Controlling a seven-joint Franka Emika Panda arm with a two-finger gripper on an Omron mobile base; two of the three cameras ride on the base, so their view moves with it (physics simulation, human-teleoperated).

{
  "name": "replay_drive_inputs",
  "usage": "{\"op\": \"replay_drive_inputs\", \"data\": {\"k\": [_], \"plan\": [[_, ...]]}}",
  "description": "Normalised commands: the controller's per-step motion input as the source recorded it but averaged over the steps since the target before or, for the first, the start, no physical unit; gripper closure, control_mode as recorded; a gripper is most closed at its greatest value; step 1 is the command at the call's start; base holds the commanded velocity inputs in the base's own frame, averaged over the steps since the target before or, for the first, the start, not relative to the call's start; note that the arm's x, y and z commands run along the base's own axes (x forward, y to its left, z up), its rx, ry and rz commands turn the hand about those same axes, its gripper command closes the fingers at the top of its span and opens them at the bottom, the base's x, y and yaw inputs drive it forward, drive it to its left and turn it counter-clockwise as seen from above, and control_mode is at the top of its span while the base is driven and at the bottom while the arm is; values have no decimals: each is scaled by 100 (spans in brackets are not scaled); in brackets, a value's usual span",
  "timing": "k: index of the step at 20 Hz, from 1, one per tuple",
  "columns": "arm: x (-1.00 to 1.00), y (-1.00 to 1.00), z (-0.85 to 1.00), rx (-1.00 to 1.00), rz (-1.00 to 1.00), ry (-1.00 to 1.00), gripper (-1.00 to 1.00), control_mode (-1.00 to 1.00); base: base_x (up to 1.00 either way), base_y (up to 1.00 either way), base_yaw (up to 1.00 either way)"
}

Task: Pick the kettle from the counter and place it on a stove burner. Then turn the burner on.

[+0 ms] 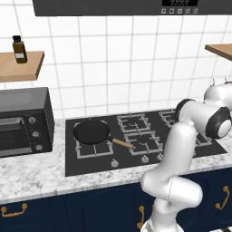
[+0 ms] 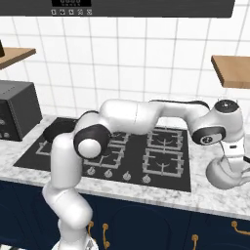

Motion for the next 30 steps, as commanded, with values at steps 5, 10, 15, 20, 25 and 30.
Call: {"op": "replay_drive_inputs", "data": {"k": [5, 10, 15, 20, 25, 30], "plan": [[-7, 90, 55, -17, 0, -22, 100, -100, 0, 0, 0], [0, 87, 39, -22, 0, -4, 100, -100, 0, 0, 0], [0, 90, 31, -24, 1, 0, 100, -100, 0, 0, 0], [0, 85, 22, -24, 0, 0, 100, -100, 0, 0, 0], [9, 74, 2, -20, 1, 4, 100, -100, 0, 0, 0], [26, 52, 0, -14, 4, 22, 100, -100, 0, 0, 0]]}}
